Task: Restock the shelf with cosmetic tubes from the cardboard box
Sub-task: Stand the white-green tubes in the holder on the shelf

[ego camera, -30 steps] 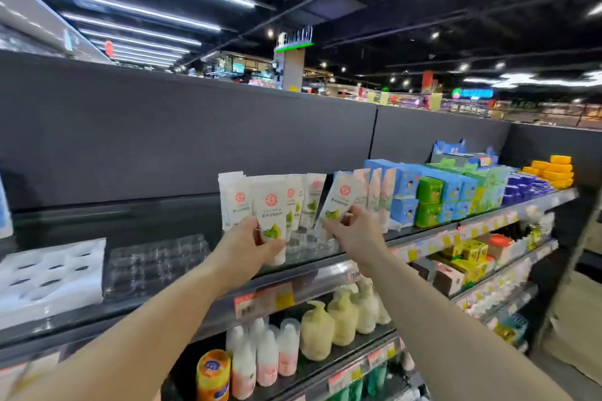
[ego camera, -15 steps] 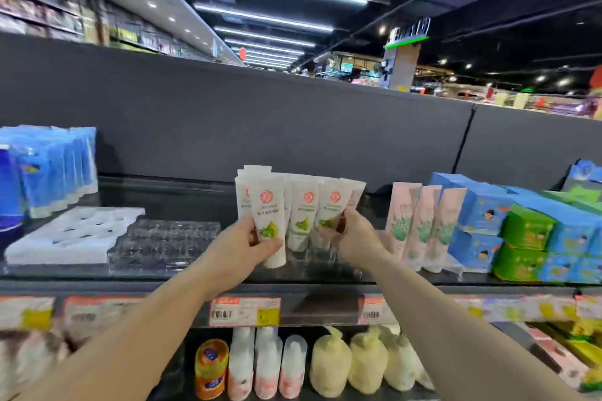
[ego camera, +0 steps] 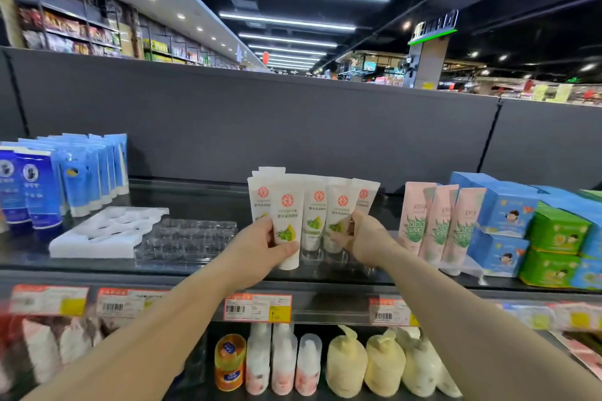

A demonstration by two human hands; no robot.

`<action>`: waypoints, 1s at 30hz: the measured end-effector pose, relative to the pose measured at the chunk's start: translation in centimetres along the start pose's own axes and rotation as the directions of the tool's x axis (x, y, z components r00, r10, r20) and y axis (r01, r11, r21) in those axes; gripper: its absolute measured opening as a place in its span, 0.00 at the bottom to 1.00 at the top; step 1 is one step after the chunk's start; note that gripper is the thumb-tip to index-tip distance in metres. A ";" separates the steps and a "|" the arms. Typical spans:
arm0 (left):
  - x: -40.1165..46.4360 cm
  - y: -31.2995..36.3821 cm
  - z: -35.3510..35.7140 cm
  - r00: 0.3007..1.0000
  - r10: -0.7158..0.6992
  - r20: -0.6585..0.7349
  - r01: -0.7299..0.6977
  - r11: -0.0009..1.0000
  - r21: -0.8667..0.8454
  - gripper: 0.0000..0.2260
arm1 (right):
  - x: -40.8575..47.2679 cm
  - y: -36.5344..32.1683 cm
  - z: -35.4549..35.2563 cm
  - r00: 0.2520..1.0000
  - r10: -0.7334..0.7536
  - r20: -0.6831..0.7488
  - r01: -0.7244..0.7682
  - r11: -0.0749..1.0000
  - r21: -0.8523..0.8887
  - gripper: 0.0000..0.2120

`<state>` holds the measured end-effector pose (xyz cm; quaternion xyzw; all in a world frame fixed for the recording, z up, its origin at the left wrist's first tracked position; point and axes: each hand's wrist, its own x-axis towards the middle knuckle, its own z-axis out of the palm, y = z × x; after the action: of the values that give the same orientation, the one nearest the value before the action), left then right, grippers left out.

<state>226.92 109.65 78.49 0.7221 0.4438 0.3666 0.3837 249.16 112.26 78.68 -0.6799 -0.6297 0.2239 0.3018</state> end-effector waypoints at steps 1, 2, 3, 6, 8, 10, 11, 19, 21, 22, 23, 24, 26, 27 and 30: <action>0.1 0.1 0.1 1.000 -0.001 0.003 0.001 1.000 0.017 0.11 | -0.5 -0.1 -0.1 0.998 -0.002 -0.059 0.005 0.999 0.051 0.14; 0.2 0.4 0.1 1.000 0.001 -0.002 -0.001 1.000 0.023 0.12 | -1.2 -0.3 -0.3 0.987 -0.006 -0.164 0.025 0.993 0.112 0.16; 0.4 0.7 0.3 1.000 0.009 -0.012 -0.008 1.000 0.015 0.13 | -2.2 -0.6 -0.5 0.957 -0.013 -0.289 0.068 0.981 0.180 0.17; 0.9 1.9 1.5 0.999 0.049 -0.013 -0.049 0.999 -0.017 0.15 | -5.0 -2.4 -0.7 0.942 -0.098 -0.322 0.192 0.942 0.277 0.16; 1.4 2.7 2.6 0.995 0.103 -0.007 -0.103 0.995 -0.006 0.16 | -6.2 -3.4 -0.3 0.982 -0.143 -0.127 0.176 0.933 0.313 0.15; 1.8 3.4 3.5 0.987 0.163 0.008 -0.163 0.986 0.018 0.17 | -6.3 -3.6 -0.5 0.981 -0.141 -0.133 0.177 0.929 0.326 0.12; 1.9 3.6 3.9 0.983 0.181 0.015 -0.181 0.983 0.029 0.17 | -6.0 -3.5 -0.8 0.974 -0.127 -0.189 0.182 0.933 0.310 0.11; 1.2 0.8 4.8 0.973 0.080 0.214 -0.181 0.843 0.507 0.15 | -3.3 -0.8 -1.6 0.927 -0.033 -0.374 0.101 0.982 0.162 0.15; 1.2 0.3 4.7 0.969 0.087 0.233 -0.198 0.837 0.511 0.18 | -2.7 -0.2 -1.0 0.925 -0.001 -0.380 0.054 0.990 0.128 0.16; 1.3 0.2 4.6 0.966 0.095 0.240 -0.208 0.836 0.507 0.19 | -2.4 0.1 -0.7 0.925 0.014 -0.380 0.033 0.993 0.115 0.16; 1.3 0.2 4.6 0.964 0.099 0.249 -0.216 0.836 0.504 0.20 | -2.2 0.4 -0.5 0.926 0.023 -0.376 0.017 0.995 0.103 0.16; 1.4 0.1 4.6 0.961 0.105 0.256 -0.225 0.835 0.502 0.20 | -1.9 0.6 -0.3 0.928 0.025 -0.372 0.007 0.996 0.086 0.16; 1.5 -0.2 4.5 0.960 0.109 0.257 -0.230 0.831 0.506 0.22 | -1.6 0.9 -0.2 0.932 0.024 -0.362 -0.004 0.998 0.055 0.16; 1.5 -0.2 4.5 0.961 0.112 0.255 -0.231 0.830 0.507 0.22 | -1.6 1.0 -0.3 0.936 0.023 -0.351 -0.003 0.998 0.056 0.16; 1.6 -0.3 4.6 0.959 0.123 0.256 -0.239 0.835 0.495 0.22 | -1.5 1.2 -0.7 0.953 0.017 -0.303 0.006 0.997 0.073 0.15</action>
<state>231.35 110.18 76.54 0.8729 0.4118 0.1875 0.1823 250.34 110.67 78.24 -0.6966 -0.5655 0.1406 0.4186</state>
